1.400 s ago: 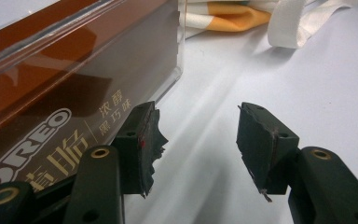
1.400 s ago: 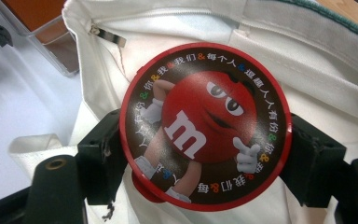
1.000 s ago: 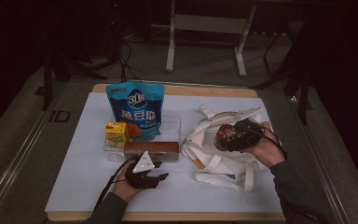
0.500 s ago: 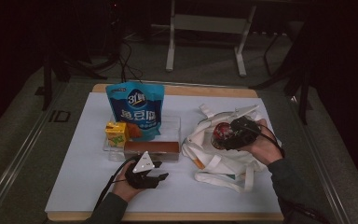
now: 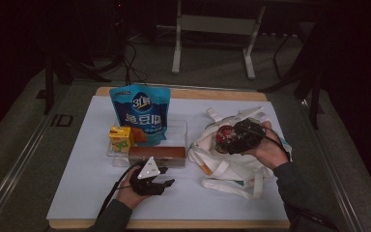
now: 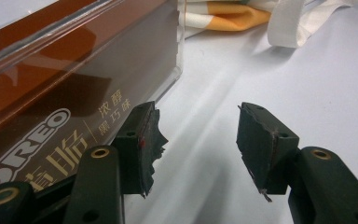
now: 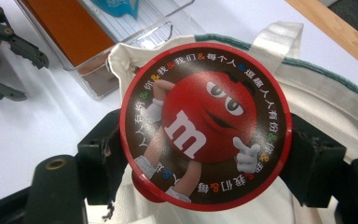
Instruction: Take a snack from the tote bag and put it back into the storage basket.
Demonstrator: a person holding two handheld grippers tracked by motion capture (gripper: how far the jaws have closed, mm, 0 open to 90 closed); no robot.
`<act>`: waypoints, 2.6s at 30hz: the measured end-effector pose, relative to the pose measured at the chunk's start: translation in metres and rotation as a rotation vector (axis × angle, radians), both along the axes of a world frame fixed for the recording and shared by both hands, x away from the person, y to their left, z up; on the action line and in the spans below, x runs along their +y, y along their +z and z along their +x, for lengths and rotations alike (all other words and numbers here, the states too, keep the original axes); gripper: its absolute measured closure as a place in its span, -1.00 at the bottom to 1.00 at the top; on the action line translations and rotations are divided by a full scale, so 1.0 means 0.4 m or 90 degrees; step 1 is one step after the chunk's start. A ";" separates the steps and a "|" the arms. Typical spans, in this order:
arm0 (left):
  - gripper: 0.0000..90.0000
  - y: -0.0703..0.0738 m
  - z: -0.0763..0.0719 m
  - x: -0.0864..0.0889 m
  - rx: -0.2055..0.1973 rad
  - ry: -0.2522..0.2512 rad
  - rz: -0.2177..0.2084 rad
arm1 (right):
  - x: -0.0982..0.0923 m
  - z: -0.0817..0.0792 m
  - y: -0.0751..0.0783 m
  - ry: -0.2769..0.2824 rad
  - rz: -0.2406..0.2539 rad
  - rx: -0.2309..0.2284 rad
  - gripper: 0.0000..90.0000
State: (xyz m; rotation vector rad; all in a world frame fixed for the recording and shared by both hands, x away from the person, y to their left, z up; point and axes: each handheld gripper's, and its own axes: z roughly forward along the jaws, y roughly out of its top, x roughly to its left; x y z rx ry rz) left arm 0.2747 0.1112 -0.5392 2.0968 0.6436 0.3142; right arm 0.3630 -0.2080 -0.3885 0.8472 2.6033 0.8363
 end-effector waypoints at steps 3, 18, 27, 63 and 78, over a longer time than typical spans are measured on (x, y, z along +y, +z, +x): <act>0.06 0.000 0.000 0.000 0.000 0.000 0.000 | 0.009 0.000 0.002 0.004 -0.001 -0.001 -0.44; 0.06 0.000 0.001 0.001 0.002 0.000 -0.002 | 0.046 -0.001 0.021 0.026 -0.004 -0.006 -0.44; 0.06 0.000 0.001 0.001 0.003 -0.001 -0.002 | 0.058 -0.002 0.031 0.031 0.000 -0.009 -0.44; 0.06 0.000 0.001 0.000 0.002 0.000 -0.002 | 0.137 0.011 0.061 0.059 0.019 -0.019 -0.44; 0.06 0.000 0.000 0.001 0.001 0.000 -0.002 | 0.168 0.016 0.073 0.063 0.027 -0.022 -0.44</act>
